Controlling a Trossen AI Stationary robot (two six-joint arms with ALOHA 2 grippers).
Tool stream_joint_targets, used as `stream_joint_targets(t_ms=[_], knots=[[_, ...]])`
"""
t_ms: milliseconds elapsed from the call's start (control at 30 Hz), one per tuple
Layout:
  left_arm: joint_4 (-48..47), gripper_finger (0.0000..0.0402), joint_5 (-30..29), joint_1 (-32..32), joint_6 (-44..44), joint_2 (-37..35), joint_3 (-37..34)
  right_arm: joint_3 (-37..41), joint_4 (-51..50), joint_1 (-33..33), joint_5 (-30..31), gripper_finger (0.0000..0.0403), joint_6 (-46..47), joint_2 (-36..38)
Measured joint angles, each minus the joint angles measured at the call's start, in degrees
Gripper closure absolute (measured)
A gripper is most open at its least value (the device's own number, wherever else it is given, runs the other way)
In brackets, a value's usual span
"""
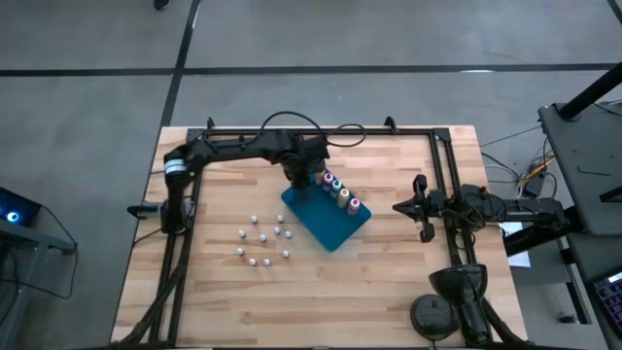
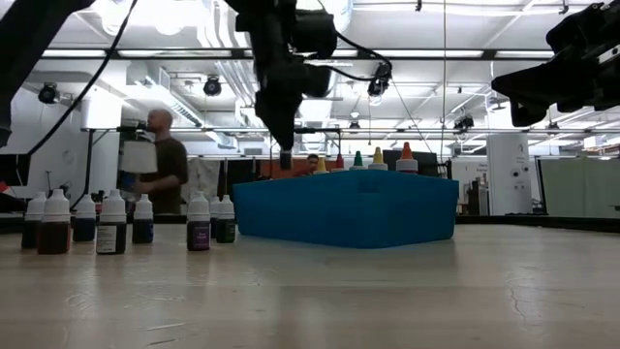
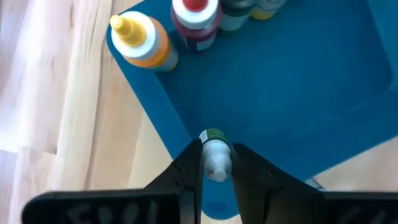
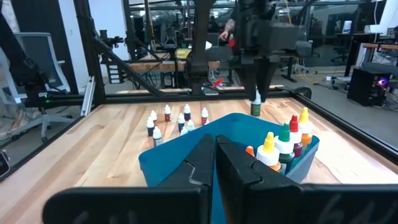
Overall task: Pick & Place food coloring
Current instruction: Put the green food coloring bottle into the blue bin
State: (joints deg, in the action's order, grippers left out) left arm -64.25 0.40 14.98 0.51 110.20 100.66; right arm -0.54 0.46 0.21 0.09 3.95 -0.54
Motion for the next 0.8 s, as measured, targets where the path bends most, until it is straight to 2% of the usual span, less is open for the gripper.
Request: stream_joint_targets(t_ms=[333,800], knots=[[4.2,0.0358,0.0,0.5,-6.9,2.7,0.0,0.0,0.0,0.0,0.0,0.0394,0.0,0.0],[7.2,0.0358,0.0,0.8,-7.8,5.5,-0.7,0.0,0.1,0.0,0.0,0.0394,0.0,0.0]])
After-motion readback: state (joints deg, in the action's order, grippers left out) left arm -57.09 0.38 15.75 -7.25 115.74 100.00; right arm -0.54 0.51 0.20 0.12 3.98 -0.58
